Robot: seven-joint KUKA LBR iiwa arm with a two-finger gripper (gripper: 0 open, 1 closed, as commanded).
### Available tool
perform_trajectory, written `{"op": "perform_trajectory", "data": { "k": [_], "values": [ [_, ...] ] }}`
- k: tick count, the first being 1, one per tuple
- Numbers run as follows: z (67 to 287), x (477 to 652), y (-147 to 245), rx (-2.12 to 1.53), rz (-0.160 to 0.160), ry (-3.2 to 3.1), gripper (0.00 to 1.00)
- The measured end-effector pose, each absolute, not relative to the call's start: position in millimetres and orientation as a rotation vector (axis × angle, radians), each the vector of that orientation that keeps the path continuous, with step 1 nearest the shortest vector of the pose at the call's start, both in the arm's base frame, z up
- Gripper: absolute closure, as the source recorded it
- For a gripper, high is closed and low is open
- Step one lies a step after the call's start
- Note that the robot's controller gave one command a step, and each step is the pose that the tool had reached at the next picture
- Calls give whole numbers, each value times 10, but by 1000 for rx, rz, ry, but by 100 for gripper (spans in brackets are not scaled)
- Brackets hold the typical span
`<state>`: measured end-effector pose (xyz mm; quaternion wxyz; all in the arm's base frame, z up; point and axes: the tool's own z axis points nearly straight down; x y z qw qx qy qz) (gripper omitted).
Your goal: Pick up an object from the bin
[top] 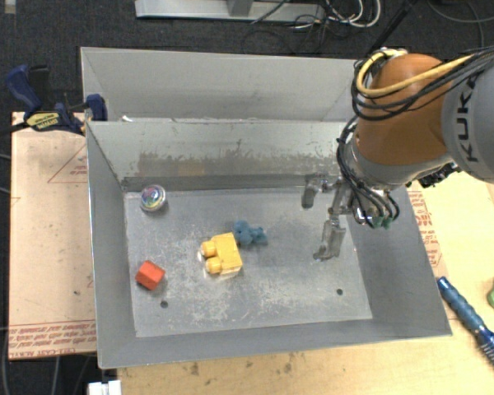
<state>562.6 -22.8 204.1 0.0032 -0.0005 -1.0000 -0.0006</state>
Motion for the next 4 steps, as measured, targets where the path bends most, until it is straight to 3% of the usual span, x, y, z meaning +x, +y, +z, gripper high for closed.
{"op": "perform_trajectory", "data": {
  "k": [1,2,3,4],
  "values": [
    [928,6094,399,-55,-5,-3137,0],
    [687,6089,461,4,-2,-3141,0],
    [707,6098,459,5,-1,-3144,100],
    [2168,6050,497,-71,-4,-3152,100]
  ]
}}
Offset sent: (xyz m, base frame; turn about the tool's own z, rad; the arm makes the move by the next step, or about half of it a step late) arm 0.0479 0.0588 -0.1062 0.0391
